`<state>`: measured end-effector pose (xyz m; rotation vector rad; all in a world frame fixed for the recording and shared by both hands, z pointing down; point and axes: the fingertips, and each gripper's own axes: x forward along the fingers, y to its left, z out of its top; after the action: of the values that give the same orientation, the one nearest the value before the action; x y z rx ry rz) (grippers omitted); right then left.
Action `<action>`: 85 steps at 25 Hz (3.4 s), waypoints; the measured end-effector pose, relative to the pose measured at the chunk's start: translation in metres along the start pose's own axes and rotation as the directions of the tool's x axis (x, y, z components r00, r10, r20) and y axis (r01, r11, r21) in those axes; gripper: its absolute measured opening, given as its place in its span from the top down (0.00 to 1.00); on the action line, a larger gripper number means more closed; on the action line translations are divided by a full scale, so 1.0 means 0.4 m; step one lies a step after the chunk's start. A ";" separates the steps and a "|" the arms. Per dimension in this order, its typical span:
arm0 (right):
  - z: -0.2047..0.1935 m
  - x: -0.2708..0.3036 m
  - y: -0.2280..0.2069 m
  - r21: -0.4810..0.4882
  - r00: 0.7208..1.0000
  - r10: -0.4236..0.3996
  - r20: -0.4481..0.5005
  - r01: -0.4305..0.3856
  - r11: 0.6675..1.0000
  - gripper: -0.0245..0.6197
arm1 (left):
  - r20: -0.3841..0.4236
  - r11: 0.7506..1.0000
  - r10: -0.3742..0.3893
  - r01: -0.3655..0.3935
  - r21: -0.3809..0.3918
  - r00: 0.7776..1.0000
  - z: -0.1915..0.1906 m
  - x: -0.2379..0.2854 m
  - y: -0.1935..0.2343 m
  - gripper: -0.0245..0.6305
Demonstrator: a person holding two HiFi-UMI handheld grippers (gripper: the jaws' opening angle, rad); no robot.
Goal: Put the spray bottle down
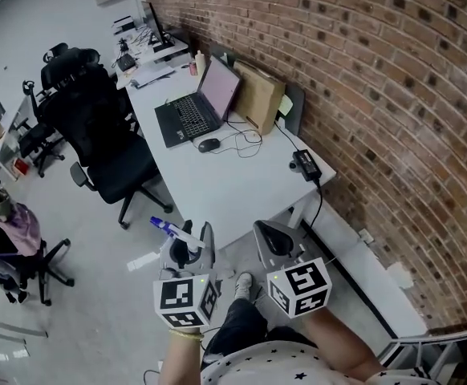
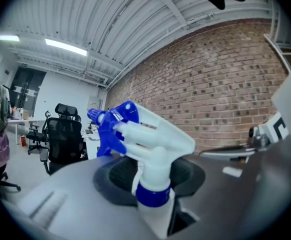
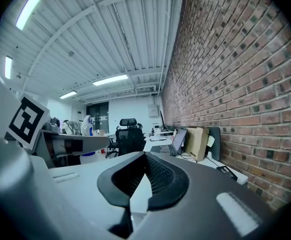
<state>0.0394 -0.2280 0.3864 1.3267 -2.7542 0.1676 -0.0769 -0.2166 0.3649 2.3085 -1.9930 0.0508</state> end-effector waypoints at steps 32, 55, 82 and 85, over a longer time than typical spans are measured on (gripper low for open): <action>-0.036 0.601 -0.273 0.008 0.996 -0.015 -0.090 0.015 1.000 0.96 | -0.019 0.993 -0.117 0.117 -0.007 0.993 -0.046 0.706 0.124 0.75; -0.080 0.523 -0.196 0.013 0.990 0.050 -0.134 -0.049 0.999 0.96 | -0.101 0.997 -0.073 0.072 -0.012 0.992 -0.116 0.568 0.135 0.66; -0.033 0.203 0.002 -0.018 0.994 0.096 -0.048 -0.097 0.995 0.96 | -0.120 0.994 0.030 -0.042 -0.101 0.992 -0.103 0.145 0.027 0.95; -0.028 0.194 0.006 -0.025 0.994 0.097 -0.040 -0.098 0.995 0.96 | -0.119 0.994 0.024 -0.036 -0.101 0.993 -0.103 0.139 0.019 0.95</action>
<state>-0.0102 -0.2850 0.4067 1.1709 -2.7799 0.1602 -0.0748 -0.2688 0.4108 2.1602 -1.9260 0.0825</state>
